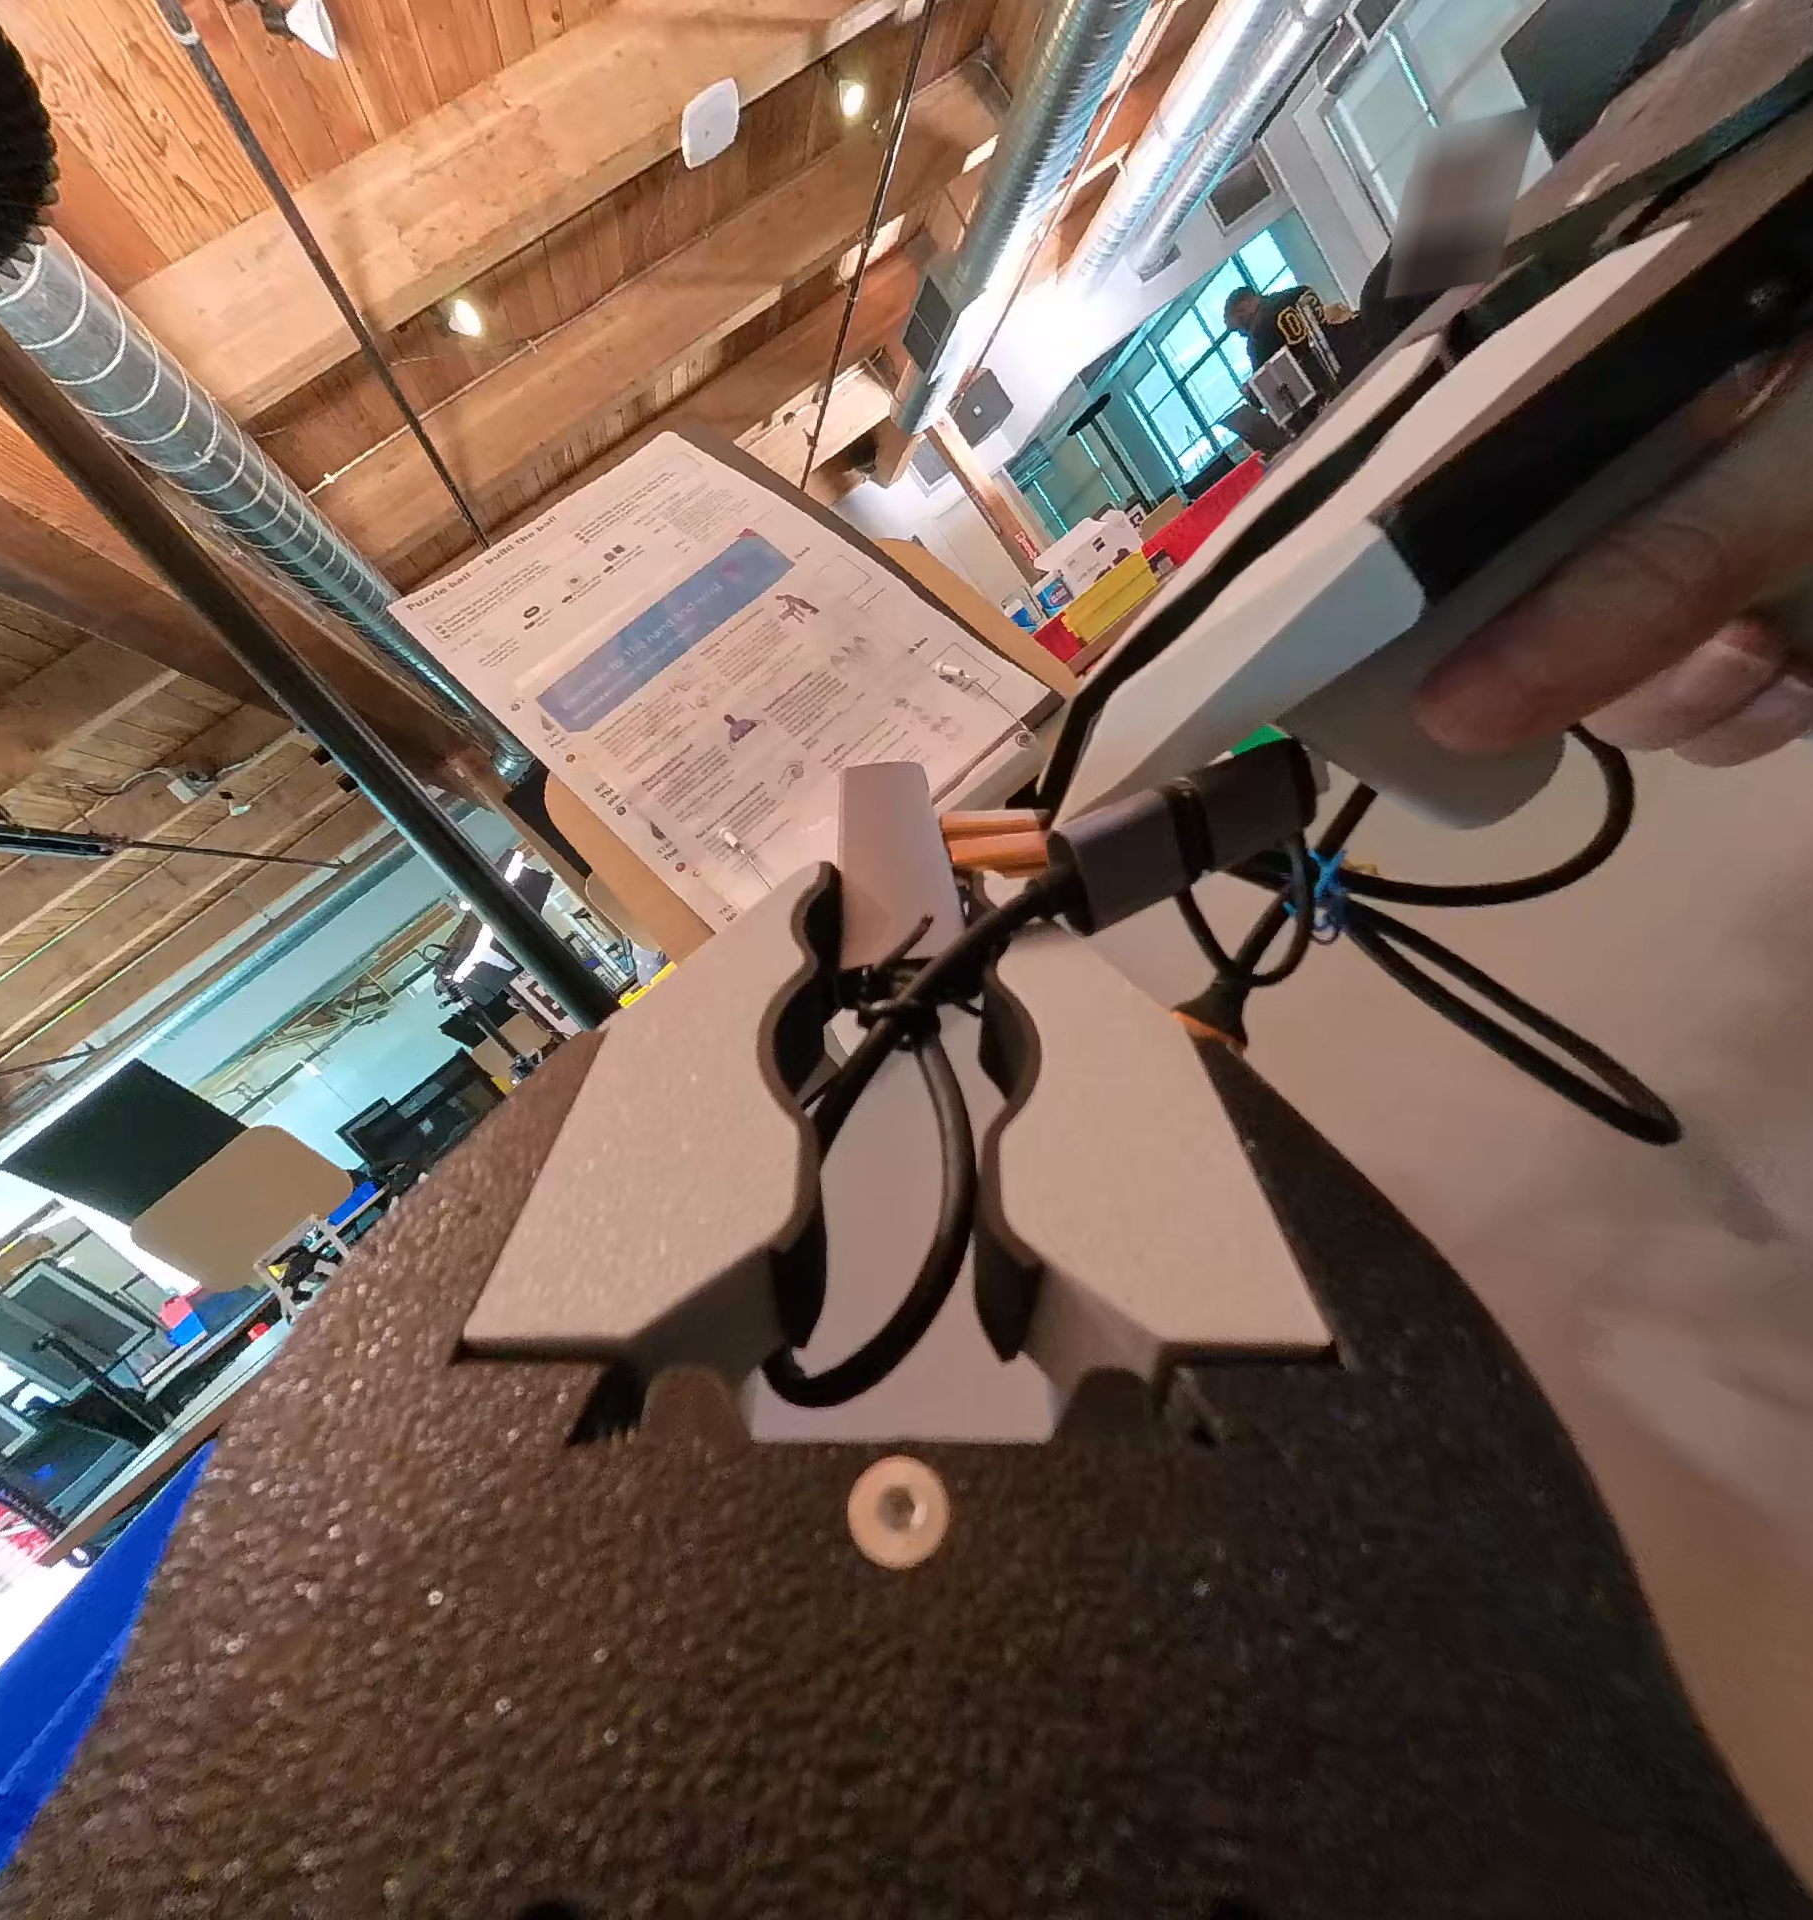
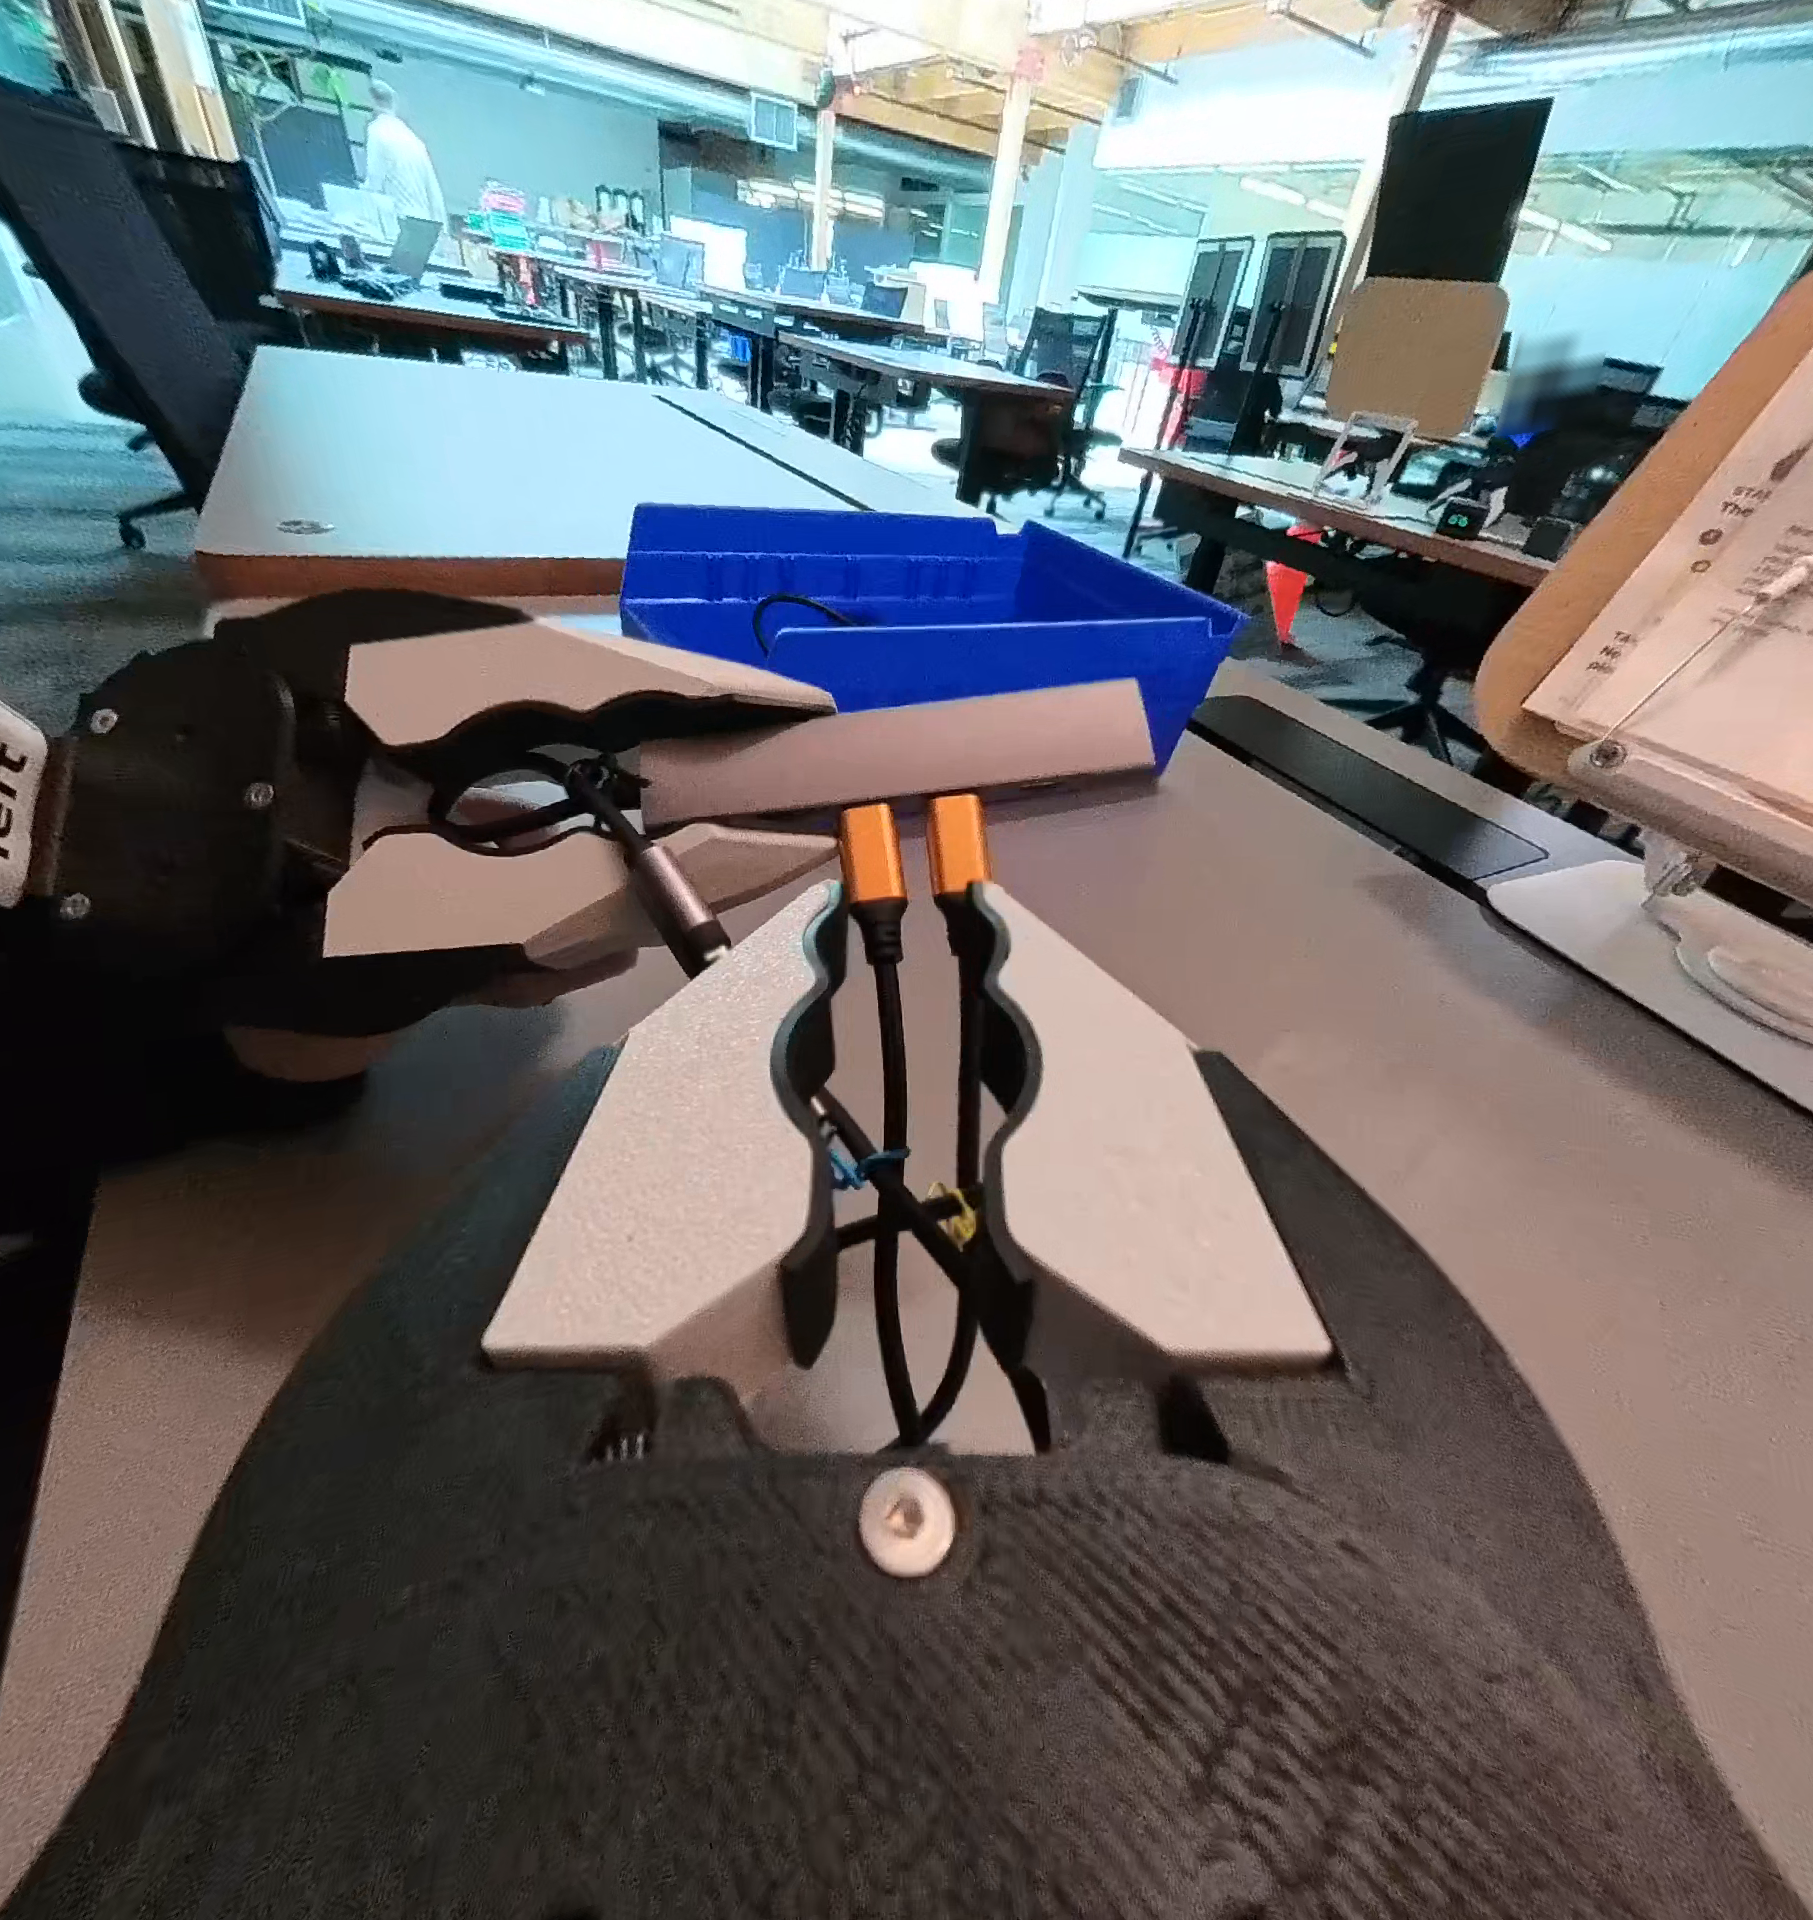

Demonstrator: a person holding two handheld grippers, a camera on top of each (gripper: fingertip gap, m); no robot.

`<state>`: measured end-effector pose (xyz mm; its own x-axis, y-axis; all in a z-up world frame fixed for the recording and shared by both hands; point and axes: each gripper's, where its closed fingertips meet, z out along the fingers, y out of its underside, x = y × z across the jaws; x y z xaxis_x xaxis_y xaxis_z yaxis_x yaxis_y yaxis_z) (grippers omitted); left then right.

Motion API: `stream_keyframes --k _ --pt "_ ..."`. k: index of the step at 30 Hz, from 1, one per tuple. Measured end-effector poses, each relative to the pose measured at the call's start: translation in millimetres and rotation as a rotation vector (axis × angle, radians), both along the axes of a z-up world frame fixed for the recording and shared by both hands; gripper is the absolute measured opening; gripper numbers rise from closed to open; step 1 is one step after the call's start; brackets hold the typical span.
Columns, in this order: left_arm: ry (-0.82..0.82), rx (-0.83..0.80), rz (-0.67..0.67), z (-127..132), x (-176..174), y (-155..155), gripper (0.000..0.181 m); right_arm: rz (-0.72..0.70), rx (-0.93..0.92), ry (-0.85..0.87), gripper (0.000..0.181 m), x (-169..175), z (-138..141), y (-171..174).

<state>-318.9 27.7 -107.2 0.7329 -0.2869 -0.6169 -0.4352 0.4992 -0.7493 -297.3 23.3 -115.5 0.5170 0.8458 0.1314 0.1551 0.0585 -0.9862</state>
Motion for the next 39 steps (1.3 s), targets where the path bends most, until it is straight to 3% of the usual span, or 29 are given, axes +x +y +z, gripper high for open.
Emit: stream_keyframes --k 4,20,27,28,29,31,32,34,36,39 --pt "-0.004 -0.01 -0.012 -1 1 0 0.022 0.066 -0.044 0.003 0.016 -2 -6 -10" --pt "-0.042 -0.093 0.002 -6 -2 3 0.022 -0.011 0.025 0.03 0.007 0 -8 -6" --pt "-0.026 -0.157 0.066 -15 -3 9 0.023 0.001 -0.039 -0.125 0.007 5 -21 -7" --pt "-0.056 -0.149 0.112 -12 -9 11 0.022 -0.001 -0.055 -0.129 0.007 8 -22 -8" --pt "-0.181 -0.126 0.279 -1 -45 22 0.022 0.004 -0.084 -0.177 0.006 12 -27 -7" --pt "-0.375 -0.242 0.329 -3 -97 39 0.022 -0.076 -0.073 -0.419 0.007 41 -62 1" --pt "-0.376 -0.222 0.297 0 -104 39 0.022 -0.048 -0.122 -0.342 0.007 43 -60 -4" --pt "-0.381 -0.201 0.211 4 -90 32 0.022 0.057 -0.213 -0.053 0.006 40 -20 -14" --pt "-0.277 -0.144 0.198 5 -71 26 0.022 0.051 -0.125 0.011 0.006 54 21 -13" --pt "-0.19 -0.105 0.162 5 -52 19 0.022 -0.104 0.097 0.007 0.007 101 73 -6"
